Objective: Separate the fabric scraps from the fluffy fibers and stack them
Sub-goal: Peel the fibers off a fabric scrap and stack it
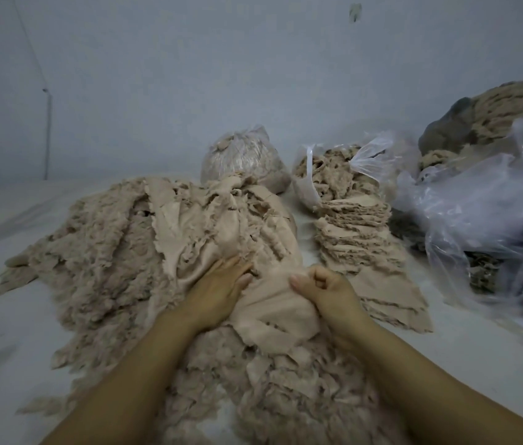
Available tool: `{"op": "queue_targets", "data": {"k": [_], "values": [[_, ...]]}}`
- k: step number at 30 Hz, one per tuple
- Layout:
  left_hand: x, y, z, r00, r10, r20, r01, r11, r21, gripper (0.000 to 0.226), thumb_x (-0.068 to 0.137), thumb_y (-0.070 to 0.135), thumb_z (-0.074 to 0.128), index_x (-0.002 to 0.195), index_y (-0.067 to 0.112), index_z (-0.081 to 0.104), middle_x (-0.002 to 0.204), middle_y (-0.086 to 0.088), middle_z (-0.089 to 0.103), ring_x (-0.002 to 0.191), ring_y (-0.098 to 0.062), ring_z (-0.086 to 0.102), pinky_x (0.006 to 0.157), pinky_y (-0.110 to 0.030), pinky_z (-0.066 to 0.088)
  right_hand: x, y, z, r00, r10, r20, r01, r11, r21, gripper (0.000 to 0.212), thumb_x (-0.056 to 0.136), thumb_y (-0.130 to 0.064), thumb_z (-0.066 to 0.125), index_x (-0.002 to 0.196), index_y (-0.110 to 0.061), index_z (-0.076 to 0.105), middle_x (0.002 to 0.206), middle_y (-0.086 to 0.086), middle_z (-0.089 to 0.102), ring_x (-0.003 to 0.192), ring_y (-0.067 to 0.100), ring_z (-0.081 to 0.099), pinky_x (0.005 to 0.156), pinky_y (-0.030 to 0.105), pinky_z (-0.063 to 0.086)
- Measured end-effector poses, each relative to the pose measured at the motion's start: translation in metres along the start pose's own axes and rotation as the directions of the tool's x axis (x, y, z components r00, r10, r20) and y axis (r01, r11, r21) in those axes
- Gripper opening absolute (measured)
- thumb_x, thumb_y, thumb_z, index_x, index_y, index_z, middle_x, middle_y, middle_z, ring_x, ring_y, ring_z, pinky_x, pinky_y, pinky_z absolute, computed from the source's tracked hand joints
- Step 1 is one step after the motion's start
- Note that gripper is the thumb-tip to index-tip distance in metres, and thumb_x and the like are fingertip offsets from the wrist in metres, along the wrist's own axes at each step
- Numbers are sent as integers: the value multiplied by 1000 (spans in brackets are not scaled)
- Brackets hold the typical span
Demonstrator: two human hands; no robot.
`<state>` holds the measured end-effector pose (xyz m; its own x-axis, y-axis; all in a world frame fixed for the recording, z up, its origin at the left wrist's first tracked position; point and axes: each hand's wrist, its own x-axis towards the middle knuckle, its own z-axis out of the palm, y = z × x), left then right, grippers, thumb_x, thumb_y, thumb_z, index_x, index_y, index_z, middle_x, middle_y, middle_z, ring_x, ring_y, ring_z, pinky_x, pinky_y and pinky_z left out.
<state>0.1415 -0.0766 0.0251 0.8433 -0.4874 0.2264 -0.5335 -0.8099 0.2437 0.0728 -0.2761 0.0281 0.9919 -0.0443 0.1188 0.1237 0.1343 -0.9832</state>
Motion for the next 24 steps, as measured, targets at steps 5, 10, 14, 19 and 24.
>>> {"op": "queue_targets", "data": {"k": [5,10,14,19,24], "values": [[1,3,5,996,52,-74,-54,998,-38,43,104,29,27,145,20,36,154,1,30,145,-11,16,110,-14,-2,-5,-5,-15,989,-39,-141,58,990,128,23,92,3,53,72,-8,54,68,14,52,61,24,44,53,27,38],[-3,-3,11,994,97,-51,-93,993,75,47,103,36,28,145,18,35,155,2,27,146,-11,10,103,-6,-15,-9,-9,-21,973,-41,-229,91,973,211,24,90,11,48,80,-8,58,62,4,64,53,18,56,49,27,47],[-9,-9,13,995,91,27,-95,979,183,47,103,35,28,148,20,30,158,2,16,146,-11,3,111,-16,-12,-8,-23,-39,929,-18,-371,167,912,374,28,90,9,46,75,-13,54,56,-2,59,52,13,55,46,21,47],[-7,41,-2,965,-111,-236,-8,892,-452,48,94,44,46,135,19,51,138,14,46,137,-6,33,101,0,21,-13,-25,-34,974,87,-210,-5,933,359,22,95,0,47,76,-12,48,61,4,54,50,10,54,44,23,46],[-9,93,-11,982,-150,112,170,462,-870,100,56,53,82,141,28,35,126,13,50,111,0,56,92,-18,49,-14,-25,-23,989,146,-7,-132,911,390,12,95,-9,52,85,-5,58,69,9,62,58,16,57,52,25,48]]}}
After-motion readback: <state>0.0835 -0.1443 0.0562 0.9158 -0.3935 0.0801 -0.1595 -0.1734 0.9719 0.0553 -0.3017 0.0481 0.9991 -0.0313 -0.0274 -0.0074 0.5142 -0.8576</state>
